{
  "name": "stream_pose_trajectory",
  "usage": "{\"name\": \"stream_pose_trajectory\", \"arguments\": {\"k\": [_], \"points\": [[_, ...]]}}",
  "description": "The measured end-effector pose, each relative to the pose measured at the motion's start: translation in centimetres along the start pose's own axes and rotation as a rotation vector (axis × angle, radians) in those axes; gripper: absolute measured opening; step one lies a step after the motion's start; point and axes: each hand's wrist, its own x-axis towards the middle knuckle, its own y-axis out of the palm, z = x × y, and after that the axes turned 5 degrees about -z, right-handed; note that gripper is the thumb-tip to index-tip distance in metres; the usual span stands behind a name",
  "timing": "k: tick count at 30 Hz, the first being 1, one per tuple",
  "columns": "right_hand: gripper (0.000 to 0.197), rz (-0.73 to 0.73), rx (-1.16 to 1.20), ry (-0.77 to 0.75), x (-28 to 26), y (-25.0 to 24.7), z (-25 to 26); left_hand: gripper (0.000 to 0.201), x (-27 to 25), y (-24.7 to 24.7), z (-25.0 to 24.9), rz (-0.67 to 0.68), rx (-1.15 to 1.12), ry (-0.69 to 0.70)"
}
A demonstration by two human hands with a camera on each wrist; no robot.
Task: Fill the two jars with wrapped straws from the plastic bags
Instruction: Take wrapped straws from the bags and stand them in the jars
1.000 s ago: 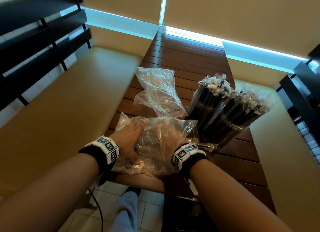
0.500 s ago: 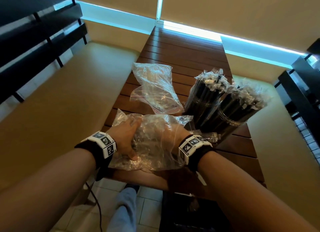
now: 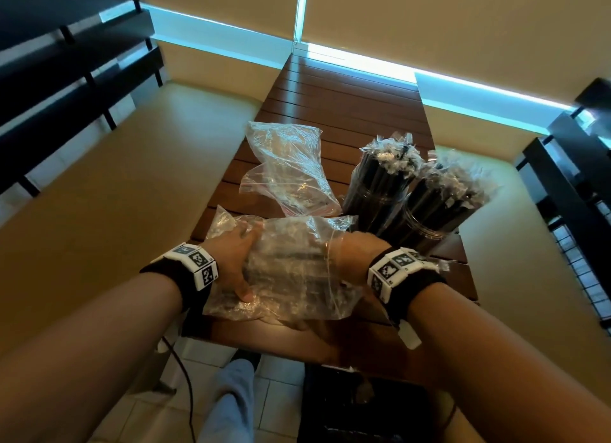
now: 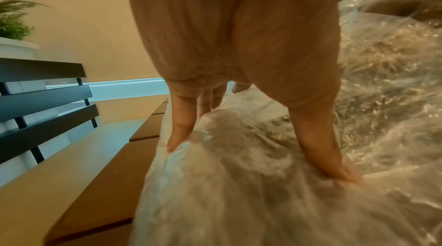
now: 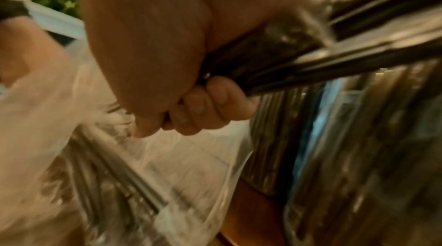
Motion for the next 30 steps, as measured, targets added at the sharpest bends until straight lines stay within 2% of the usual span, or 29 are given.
{"name": "stream_pose_trajectory", "arguments": {"k": [9, 14, 17, 18, 20, 21, 22, 24, 26, 27, 28, 30], "points": [[0.027, 0.046, -0.071, 0.129, -5.6, -4.7, -4.0, 0.15, 0.7, 0.0, -0.8, 0.012, 0.064, -0.046], [0.033, -0.046, -0.063, 0.24, -11.2, -9.1, -5.9, 0.143, 0.1, -0.3, -1.8, 0.021, 0.029, -0.107], [0.034, -0.153, -0.037, 0.283, -14.5, -11.2, -7.2, 0.145, -0.2, -0.6, -2.7, -0.014, 0.018, -0.174], [0.032, -0.205, -0.014, 0.299, -15.3, -11.8, -7.5, 0.14, -0.5, -0.9, -3.2, 0.0, 0.034, -0.205], [0.029, -0.356, 0.053, 0.308, -16.1, -12.3, -8.0, 0.103, -1.5, -1.5, -4.4, -0.004, 0.073, -0.247], [0.028, -0.452, 0.091, 0.305, -16.2, -12.4, -7.9, 0.085, -1.8, -1.8, -5.0, -0.028, 0.137, -0.223], [0.026, -0.547, 0.131, 0.3, -16.0, -12.2, -7.6, 0.084, -2.2, -2.4, -5.4, -0.066, 0.205, -0.19], [0.025, -0.712, 0.224, 0.288, -15.2, -11.5, -6.6, 0.099, -2.3, -4.8, -6.1, -0.072, 0.244, -0.117], [0.026, -0.827, 0.332, 0.277, -13.9, -10.4, -5.4, 0.092, -2.2, -7.9, -7.3, -0.138, -0.006, 0.045], [0.024, -0.865, 0.376, 0.263, -13.2, -9.8, -4.9, 0.088, -3.6, -10.2, -9.1, -0.175, -0.26, 0.142], [0.021, -0.893, 0.416, 0.241, -12.3, -9.3, -4.4, 0.078, -4.6, -12.0, -10.7, -0.192, -0.56, 0.243], [0.016, -0.925, 0.514, 0.193, -10.7, -8.5, -3.1, 0.042, -7.3, -15.1, -14.8, -0.199, -1.017, 0.405]]}}
